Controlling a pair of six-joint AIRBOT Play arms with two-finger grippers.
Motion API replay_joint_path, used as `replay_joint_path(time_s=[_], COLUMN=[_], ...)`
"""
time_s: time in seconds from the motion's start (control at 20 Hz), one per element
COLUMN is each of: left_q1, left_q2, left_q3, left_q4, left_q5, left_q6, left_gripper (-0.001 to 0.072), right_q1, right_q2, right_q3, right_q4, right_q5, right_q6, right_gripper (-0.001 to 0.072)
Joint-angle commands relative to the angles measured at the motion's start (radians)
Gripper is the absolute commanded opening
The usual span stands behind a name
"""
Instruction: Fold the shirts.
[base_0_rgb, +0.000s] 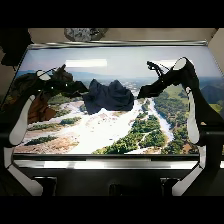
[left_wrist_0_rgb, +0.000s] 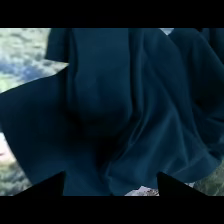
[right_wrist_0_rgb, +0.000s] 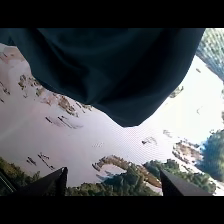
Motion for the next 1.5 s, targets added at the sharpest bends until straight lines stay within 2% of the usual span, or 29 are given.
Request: replay_joint_path(time_s=[0.0, 0.1, 0.2, 0.25, 0.45, 0.5, 0.6, 0.65, 0.75, 0.85, 0.9, 1.15, 1.3, 1.4, 1.45], left_q1=[-0.058, -0.084, -0.110, -0.119, -0.118, -0.119, -0.124, -0.130, -0.135, -0.136, -0.136, -0.121, -0.113, -0.124, -0.138], left_q2=[-0.163, -0.203, -0.211, -0.212, -0.217, -0.220, -0.224, -0.225, -0.227, -0.227, -0.227, -0.105, 0.118, 0.304, 0.400], left_q3=[0.201, 0.245, 0.245, 0.246, 0.245, 0.245, 0.245, 0.245, 0.245, 0.245, 0.246, 0.248, 0.248, 0.248, 0.248], left_q4=[0.000, 0.061, 0.127, 0.140, 0.140, 0.140, 0.140, 0.140, 0.145, 0.147, 0.147, 0.149, 0.156, 0.091, 0.068], left_q5=[-0.169, -0.215, -0.208, -0.206, -0.207, -0.208, -0.213, -0.216, -0.220, -0.214, -0.215, -0.204, -0.147, -0.084, -0.043], left_q6=[0.077, 0.109, 0.129, 0.138, 0.157, 0.157, 0.161, 0.164, 0.164, 0.163, 0.163, 0.187, 0.218, 0.277, 0.279], left_gripper=[0.0690, 0.0689, 0.0689, 0.0669, 0.0668, 0.0646, 0.0526, 0.0428, 0.0321, 0.0065, 0.0022, 0.0018, 0.0018, 0.0018, 0.0019], right_q1=[0.001, 0.001, 0.001, 0.001, 0.001, 0.001, 0.001, 0.001, 0.001, 0.001, 0.001, -0.002, -0.002, -0.002, -0.002], right_q2=[0.001, 0.000, 0.000, 0.000, 0.000, 0.000, 0.000, 0.000, 0.000, 0.000, 0.000, 0.034, 0.157, 0.287, 0.365], right_q3=[0.001, 0.001, 0.001, 0.001, 0.001, 0.001, 0.001, 0.001, 0.001, 0.001, 0.001, 0.002, 0.002, 0.002, 0.002], right_q4=[-0.005, -0.009, -0.010, -0.010, -0.017, -0.017, -0.017, -0.017, -0.017, -0.017, -0.017, -0.017, -0.039, -0.084, -0.119], right_q5=[0.008, 0.003, 0.000, -0.002, -0.005, -0.005, -0.006, -0.009, -0.010, -0.009, -0.009, -0.032, -0.108, -0.164, -0.188], right_q6=[0.000, 0.000, 0.000, 0.000, 0.000, -0.001, -0.001, -0.001, -0.001, -0.001, -0.001, -0.032, -0.078, -0.107, -0.117], right_gripper=[0.0696, 0.0695, 0.0695, 0.0692, 0.0688, 0.0687, 0.0682, 0.0678, 0.0678, 0.0678, 0.0677, 0.0660, 0.0661, 0.0661, 0.0661])
